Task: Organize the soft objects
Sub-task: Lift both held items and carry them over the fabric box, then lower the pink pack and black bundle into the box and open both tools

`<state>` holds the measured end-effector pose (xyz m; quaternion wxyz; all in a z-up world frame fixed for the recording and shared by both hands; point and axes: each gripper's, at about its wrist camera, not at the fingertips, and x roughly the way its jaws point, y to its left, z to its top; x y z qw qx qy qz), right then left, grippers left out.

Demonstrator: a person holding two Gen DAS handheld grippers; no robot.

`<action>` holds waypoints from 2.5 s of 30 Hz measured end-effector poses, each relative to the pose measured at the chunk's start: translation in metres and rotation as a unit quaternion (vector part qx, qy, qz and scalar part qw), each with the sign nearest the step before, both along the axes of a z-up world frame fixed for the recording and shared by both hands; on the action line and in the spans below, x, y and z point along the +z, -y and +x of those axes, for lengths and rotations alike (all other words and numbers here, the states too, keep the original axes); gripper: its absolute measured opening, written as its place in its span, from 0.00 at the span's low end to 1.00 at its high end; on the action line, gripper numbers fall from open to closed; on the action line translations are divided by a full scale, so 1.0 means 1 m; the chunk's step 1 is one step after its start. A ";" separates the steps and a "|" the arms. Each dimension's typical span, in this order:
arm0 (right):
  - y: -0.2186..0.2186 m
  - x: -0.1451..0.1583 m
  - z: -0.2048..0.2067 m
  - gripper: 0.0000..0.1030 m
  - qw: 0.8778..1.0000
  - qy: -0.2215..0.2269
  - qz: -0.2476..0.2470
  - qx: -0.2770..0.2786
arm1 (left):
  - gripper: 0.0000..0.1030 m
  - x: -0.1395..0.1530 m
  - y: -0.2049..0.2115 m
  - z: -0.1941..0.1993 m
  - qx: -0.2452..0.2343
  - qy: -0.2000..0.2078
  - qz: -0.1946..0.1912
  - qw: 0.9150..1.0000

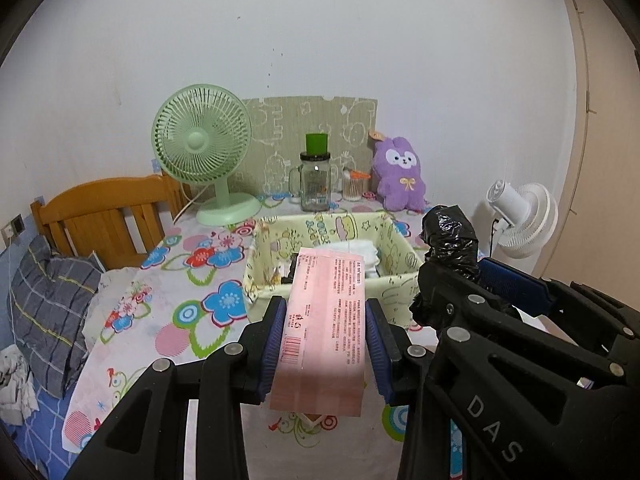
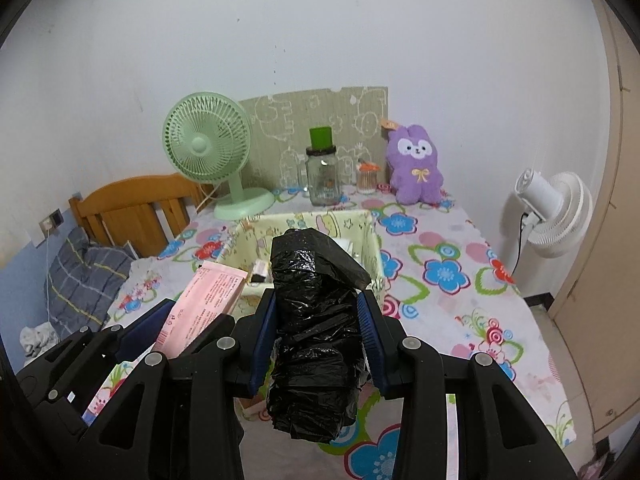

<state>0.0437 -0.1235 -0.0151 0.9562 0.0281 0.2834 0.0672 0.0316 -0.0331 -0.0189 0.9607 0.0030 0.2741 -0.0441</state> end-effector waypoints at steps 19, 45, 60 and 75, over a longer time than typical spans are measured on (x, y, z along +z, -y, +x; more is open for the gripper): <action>-0.003 0.027 0.011 0.42 1.000 0.024 -0.003 0.000 | 0.39 0.023 -0.005 0.016 0.000 0.021 -0.007 1.000; -0.008 0.023 0.091 0.42 1.000 0.013 -0.001 0.000 | 0.39 0.018 -0.009 0.089 0.011 0.008 -0.004 1.000; -0.010 0.003 0.144 0.42 1.000 -0.008 -0.004 0.002 | 0.39 -0.005 -0.011 0.139 0.012 -0.015 -0.010 1.000; -0.016 -0.029 0.179 0.42 0.999 -0.051 -0.001 0.014 | 0.41 -0.036 -0.015 0.168 0.008 -0.060 -0.017 0.998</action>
